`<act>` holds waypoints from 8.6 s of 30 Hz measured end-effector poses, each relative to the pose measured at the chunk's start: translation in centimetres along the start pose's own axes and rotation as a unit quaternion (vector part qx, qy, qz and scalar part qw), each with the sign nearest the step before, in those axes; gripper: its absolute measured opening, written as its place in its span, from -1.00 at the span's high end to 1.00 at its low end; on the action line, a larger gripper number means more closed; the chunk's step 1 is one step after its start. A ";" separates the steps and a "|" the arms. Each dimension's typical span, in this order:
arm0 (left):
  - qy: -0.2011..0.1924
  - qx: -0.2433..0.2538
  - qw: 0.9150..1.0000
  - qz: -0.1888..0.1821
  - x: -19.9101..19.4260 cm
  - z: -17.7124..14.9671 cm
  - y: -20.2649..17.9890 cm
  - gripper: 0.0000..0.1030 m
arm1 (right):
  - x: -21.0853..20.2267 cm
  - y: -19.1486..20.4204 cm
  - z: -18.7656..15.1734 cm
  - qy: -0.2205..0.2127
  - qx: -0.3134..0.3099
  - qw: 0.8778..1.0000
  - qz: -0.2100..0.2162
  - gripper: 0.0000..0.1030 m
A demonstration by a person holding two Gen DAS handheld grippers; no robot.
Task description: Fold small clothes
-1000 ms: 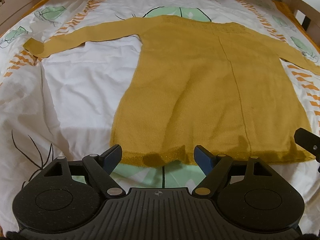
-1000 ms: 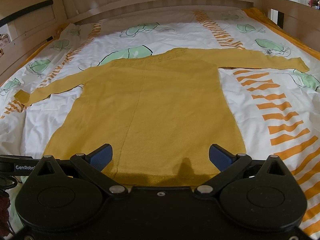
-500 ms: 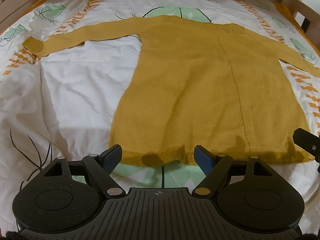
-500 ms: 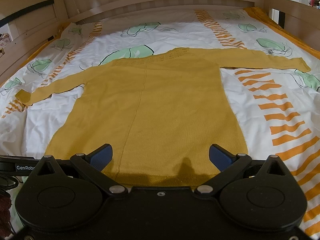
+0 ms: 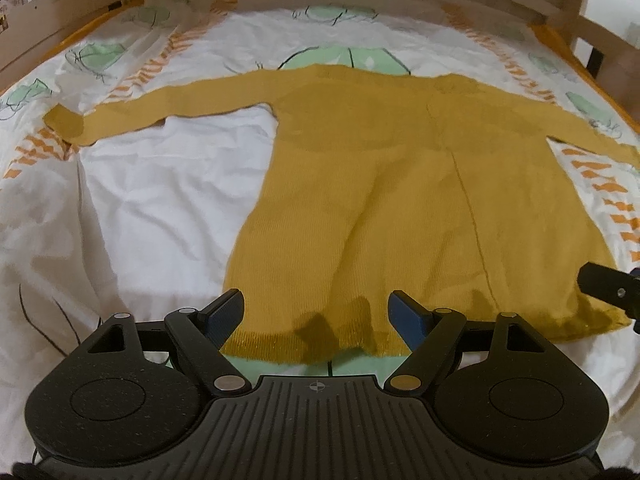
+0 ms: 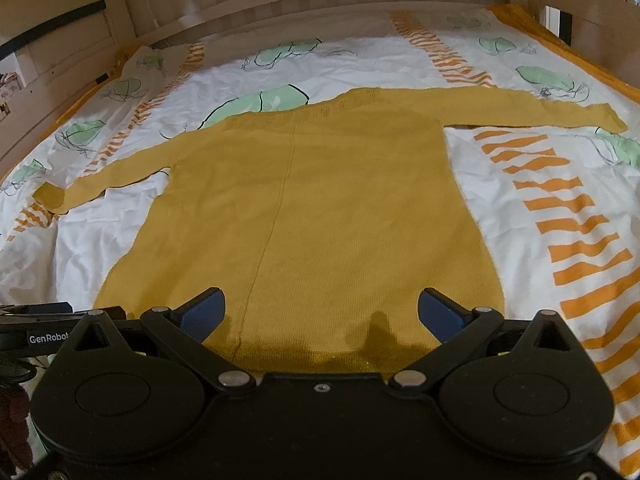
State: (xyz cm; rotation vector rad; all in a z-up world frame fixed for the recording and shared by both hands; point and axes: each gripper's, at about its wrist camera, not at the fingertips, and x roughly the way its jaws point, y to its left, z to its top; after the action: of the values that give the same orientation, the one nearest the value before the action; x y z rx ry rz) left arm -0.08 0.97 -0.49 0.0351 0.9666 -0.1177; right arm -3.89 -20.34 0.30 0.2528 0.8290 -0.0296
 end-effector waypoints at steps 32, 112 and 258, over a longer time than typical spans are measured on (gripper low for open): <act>-0.017 -0.039 0.998 -0.047 5.3 -1.2 4.7 -0.58 | 4.0 -10.4 -0.9 0.073 0.073 0.995 0.008 -1.00; -0.048 0.052 0.998 -0.004 16.9 14.4 -0.7 -0.73 | 21.5 -7.1 22.6 -0.048 -0.195 0.980 0.006 -0.83; -0.089 0.100 0.987 -0.089 23.2 24.2 -24.8 -0.87 | 8.5 -46.8 20.4 -0.090 0.133 0.970 -0.182 0.73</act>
State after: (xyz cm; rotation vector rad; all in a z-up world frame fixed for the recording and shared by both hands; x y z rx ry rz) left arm 29.89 -27.56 -5.29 0.1221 0.7754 -0.3770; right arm 10.79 -69.89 -2.57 0.3413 0.6793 -0.5044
